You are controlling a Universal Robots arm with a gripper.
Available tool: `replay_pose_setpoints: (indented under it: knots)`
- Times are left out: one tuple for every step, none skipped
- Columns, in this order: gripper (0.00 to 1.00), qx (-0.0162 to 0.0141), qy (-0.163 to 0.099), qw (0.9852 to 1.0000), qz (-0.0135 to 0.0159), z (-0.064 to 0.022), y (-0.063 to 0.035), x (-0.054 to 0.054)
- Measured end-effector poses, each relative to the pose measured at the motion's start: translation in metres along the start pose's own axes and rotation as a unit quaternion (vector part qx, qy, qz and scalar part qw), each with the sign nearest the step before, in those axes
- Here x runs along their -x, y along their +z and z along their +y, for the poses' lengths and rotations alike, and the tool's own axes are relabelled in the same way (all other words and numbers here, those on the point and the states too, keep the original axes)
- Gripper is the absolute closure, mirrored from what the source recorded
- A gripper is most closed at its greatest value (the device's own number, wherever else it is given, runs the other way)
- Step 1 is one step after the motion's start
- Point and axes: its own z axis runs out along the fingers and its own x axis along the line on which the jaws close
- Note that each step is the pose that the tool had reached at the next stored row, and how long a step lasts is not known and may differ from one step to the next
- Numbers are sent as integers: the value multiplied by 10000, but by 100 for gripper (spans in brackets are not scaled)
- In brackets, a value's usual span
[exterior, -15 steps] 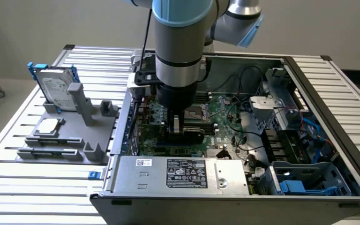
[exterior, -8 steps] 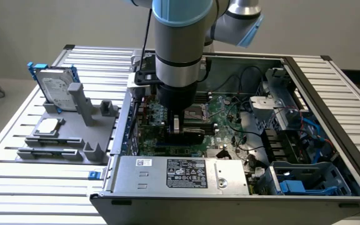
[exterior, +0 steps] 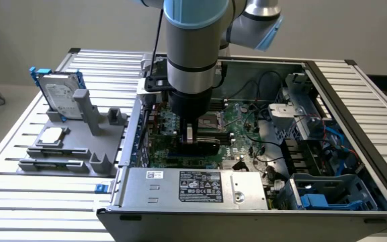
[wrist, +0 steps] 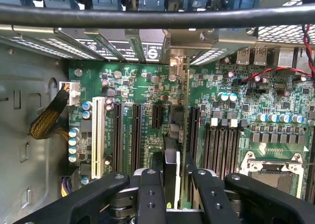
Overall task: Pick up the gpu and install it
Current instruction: 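Insert the gpu into the slot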
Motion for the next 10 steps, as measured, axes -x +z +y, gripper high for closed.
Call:
replay_pose_setpoints:
  knots:
    - [73, 0, -3, 10000, -9, 0, 0, 0]
    - [73, -1, -5, 10000, -19, 0, 0, 0]
    - [73, -1, -7, 10000, -30, 0, 0, 0]
    - [73, -2, -10, 10000, -40, 0, 0, 0]
    - [73, -2, -14, 10000, -51, 0, 0, 1]
    - [73, -3, -17, 10000, -61, 0, 0, 0]
    - [73, -3, -21, 10000, -70, 0, 0, 0]
    - [73, -3, -24, 10000, -80, 1, -1, 0]
    - [73, -3, -27, 10000, -88, 1, -1, 0]
    - [73, -3, -29, 9999, -97, 2, -1, 0]
